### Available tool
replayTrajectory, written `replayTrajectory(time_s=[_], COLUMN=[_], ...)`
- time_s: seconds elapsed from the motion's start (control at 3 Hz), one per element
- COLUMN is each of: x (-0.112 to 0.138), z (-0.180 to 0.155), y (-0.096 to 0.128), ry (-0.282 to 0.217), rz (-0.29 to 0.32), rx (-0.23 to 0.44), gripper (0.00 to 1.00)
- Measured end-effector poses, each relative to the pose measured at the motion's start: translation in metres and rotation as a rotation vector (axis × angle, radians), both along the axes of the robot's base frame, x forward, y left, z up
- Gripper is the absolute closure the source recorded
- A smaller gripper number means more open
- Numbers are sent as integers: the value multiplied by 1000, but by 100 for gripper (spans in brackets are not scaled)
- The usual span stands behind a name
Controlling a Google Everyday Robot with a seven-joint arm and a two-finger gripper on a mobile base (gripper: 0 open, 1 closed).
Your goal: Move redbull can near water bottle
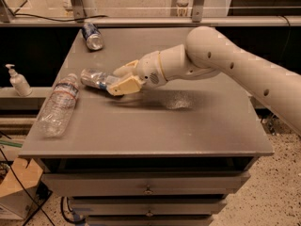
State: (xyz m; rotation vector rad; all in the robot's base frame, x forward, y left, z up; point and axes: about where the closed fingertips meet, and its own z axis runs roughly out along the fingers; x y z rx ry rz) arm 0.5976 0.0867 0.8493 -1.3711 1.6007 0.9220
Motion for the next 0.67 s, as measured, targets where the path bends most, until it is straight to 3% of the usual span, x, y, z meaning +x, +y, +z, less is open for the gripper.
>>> replayTrajectory(time_s=[0.33,0.67], x=[-1,-1], z=[0,0], y=[2,2], ry=[1,1], rz=[4,4], rx=[0,0], gripper=[0,0])
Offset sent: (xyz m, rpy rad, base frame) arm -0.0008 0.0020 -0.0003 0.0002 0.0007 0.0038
